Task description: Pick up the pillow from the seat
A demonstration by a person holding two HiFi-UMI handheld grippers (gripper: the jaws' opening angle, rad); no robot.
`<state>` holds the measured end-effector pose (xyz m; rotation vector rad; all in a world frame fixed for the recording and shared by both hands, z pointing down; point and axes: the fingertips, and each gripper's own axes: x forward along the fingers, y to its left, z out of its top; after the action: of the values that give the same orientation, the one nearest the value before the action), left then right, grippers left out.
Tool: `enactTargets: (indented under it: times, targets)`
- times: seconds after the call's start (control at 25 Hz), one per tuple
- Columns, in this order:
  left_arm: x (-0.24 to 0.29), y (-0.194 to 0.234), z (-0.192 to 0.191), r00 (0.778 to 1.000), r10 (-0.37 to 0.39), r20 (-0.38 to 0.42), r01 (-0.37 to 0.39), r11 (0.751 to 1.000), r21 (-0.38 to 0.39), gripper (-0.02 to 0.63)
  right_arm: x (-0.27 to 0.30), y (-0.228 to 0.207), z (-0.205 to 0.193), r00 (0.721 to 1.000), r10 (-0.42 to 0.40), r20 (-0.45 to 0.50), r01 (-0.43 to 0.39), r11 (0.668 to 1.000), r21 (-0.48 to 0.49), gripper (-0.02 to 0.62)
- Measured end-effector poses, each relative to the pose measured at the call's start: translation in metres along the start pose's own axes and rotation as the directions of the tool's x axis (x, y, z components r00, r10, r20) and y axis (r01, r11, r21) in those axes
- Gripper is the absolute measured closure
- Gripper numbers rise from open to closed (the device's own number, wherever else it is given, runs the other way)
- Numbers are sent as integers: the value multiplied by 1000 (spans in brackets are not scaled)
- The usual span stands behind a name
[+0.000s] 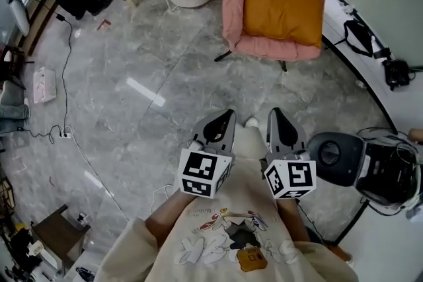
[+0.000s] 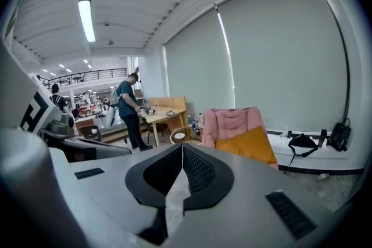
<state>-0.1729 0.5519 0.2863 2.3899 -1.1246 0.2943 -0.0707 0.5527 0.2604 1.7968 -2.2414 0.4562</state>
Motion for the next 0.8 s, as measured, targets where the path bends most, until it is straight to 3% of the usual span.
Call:
enactTargets:
  times: [0.52,0.8]
  targets:
    - [96,26,37,998,33,-44,-34,999,-4,601,88,-70,26,1000,10,-19,-9,999,41,575]
    - [186,3,74,996,29,-84,-22,997,78,601,132,-147,57,999,33,-5,-32,997,63,574]
